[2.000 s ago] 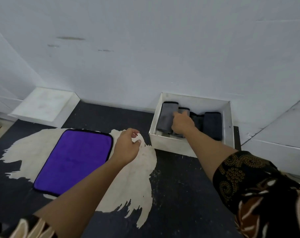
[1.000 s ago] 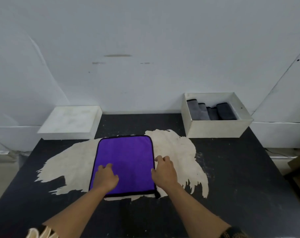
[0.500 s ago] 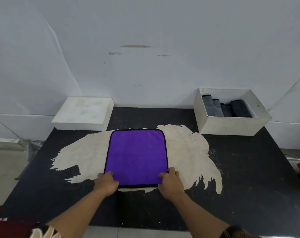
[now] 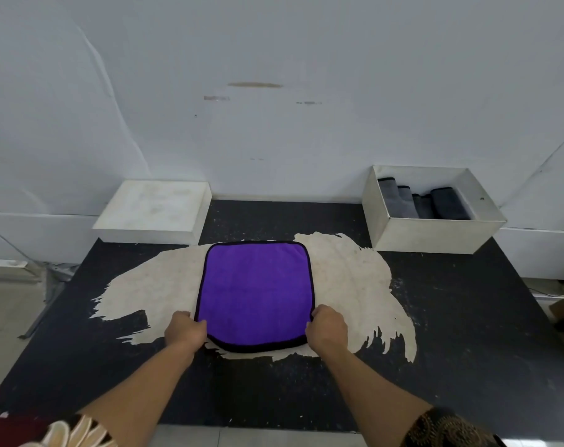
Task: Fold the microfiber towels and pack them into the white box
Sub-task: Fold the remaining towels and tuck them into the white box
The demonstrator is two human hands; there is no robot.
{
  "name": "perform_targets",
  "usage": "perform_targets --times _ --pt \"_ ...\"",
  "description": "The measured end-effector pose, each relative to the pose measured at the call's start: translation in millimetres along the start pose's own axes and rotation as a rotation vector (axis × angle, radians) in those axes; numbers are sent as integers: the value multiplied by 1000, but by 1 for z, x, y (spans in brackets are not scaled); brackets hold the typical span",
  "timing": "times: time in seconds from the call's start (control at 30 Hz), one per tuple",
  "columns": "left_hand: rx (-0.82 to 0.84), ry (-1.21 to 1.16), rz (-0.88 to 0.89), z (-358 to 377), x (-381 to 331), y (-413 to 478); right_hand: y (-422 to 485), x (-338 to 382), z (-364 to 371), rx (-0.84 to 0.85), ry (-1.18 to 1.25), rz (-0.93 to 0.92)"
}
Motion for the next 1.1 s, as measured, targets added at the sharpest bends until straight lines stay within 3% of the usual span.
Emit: perform_targets --times 0.27,0.47,0.6,0.8,0.97,1.1 --pt "5 167 78 -10 -6 -2 -11 -1 5 -96 -91 -47" --pt "26 27 101 -14 -11 -6 -18 13 5 -160 116 -108" --pt "112 -18 129 -11 -18 -2 -12 18 1 -109 259 -64" --pt "221 -33 82 -10 -18 9 9 16 0 134 273 -35" --pt "177 -137 139 -10 -20 13 21 14 -6 138 551 66" --pt "111 -170 154 -14 -29 14 30 19 -18 49 620 54"
Point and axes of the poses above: each hand's wrist, its own y-axis towards the middle knuckle, its own z-axis out of the palm, x = y × z, the point moved 5 cm from there along y, towards the middle knuckle, and after that the axes turned 6 degrees about -y, right-handed, at the moved point
